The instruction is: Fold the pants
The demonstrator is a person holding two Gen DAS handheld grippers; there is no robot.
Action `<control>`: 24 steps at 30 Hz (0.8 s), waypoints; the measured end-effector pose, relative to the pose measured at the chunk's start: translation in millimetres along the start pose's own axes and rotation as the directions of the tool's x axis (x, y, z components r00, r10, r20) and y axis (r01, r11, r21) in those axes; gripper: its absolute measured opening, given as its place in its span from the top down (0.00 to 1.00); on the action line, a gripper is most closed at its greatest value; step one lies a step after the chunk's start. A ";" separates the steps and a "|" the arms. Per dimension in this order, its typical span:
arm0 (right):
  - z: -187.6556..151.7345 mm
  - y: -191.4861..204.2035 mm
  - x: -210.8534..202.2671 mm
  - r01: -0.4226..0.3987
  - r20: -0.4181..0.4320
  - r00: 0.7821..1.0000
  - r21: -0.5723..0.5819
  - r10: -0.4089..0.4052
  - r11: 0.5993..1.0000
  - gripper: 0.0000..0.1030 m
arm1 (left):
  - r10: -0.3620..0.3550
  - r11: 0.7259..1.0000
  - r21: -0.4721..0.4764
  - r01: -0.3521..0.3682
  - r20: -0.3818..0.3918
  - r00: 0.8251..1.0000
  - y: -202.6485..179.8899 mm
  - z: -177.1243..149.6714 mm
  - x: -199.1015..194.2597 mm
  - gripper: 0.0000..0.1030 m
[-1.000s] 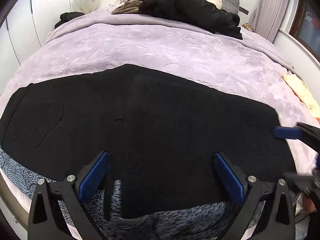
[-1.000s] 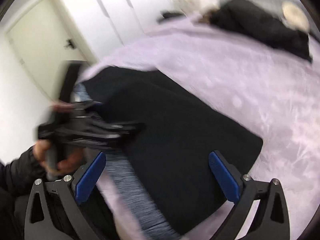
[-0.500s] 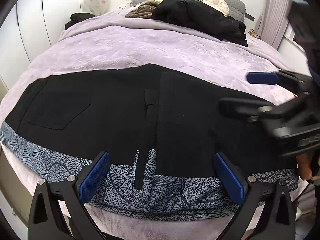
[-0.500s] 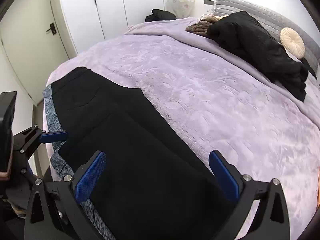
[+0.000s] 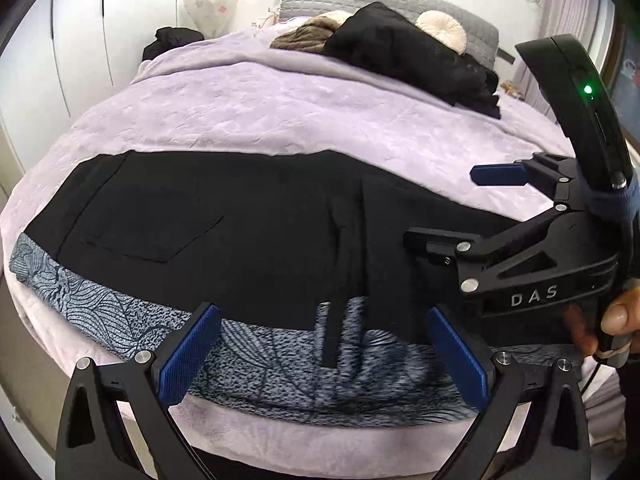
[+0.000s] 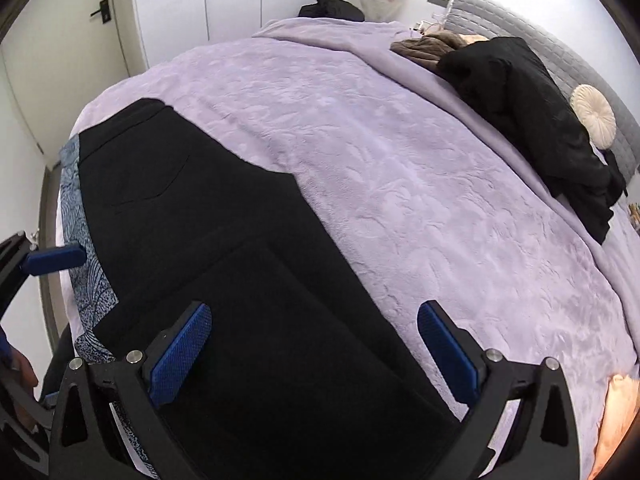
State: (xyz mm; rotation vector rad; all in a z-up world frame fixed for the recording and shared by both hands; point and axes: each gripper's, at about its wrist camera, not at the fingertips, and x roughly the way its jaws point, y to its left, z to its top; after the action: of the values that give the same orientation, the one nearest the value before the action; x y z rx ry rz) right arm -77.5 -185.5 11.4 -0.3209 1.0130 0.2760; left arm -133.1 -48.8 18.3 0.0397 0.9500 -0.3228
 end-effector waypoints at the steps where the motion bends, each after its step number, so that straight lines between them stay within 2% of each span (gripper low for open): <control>1: -1.8 3.7 7.8 0.022 -0.012 1.000 -0.007 -0.022 1.000 0.00 | 0.026 1.000 0.002 -0.026 -0.023 0.999 1.6 -1.7 7.1 0.00; 5: 5.3 -16.1 24.9 0.039 -0.059 0.998 0.101 -0.033 0.994 0.00 | 0.003 1.000 -0.007 -0.003 -0.020 1.000 7.4 -3.1 8.2 0.00; 7: 11.7 -23.5 17.6 0.070 -0.037 0.997 0.130 -0.065 0.989 0.00 | -0.006 1.000 -0.011 0.006 -0.011 1.000 12.3 -1.6 3.0 0.00; 10: 20.8 -17.7 -4.4 0.034 0.068 0.997 0.098 -0.041 0.995 0.00 | -0.020 0.999 -0.035 0.021 0.005 1.000 26.4 2.1 -1.8 0.00; 12: 26.6 -6.0 -15.1 -0.005 0.143 0.990 0.036 0.000 0.999 0.00 | -0.040 0.996 -0.081 0.040 0.010 0.999 43.0 3.9 -1.9 0.00; 14: 33.6 10.0 -11.4 0.006 0.137 0.991 -0.030 -0.002 1.000 0.00 | -0.038 0.985 -0.169 0.041 0.023 0.999 67.4 3.3 -3.2 0.00; 16: 40.2 24.5 -3.4 0.026 0.111 0.994 -0.074 -0.018 0.997 0.00 | -0.104 0.959 -0.259 0.112 0.044 0.994 94.6 2.5 -5.0 0.00; 17: 45.0 29.3 2.0 0.012 0.095 0.995 -0.082 -0.004 0.997 0.00 | -0.110 0.950 -0.287 0.120 0.050 0.993 105.4 2.0 -4.4 0.00; 19: 53.1 37.6 9.9 -0.036 0.069 0.997 -0.085 0.042 0.996 0.00 | 0.000 0.958 -0.287 0.004 0.014 1.000 121.3 1.1 5.7 0.00; 20: 58.9 42.9 14.1 -0.053 0.060 0.996 -0.090 0.059 0.994 0.00 | 0.081 0.962 -0.261 -0.086 -0.031 0.996 124.8 0.4 15.0 0.00; 21: 63.8 46.9 17.6 -0.061 0.057 0.996 -0.098 0.067 0.993 0.00 | 0.122 0.967 -0.218 -0.134 -0.064 0.990 127.3 -1.1 24.7 0.00; 24: 84.7 67.1 29.4 -0.134 0.031 0.990 -0.139 0.140 0.981 0.00 | 0.081 0.970 -0.225 -0.086 -0.032 0.996 133.2 -1.8 17.6 0.00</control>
State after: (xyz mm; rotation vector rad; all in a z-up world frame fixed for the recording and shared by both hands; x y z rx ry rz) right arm -21.4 -88.8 18.5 -0.3683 0.9795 0.4764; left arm -86.6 73.8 -11.3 -0.1258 0.9995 -0.1348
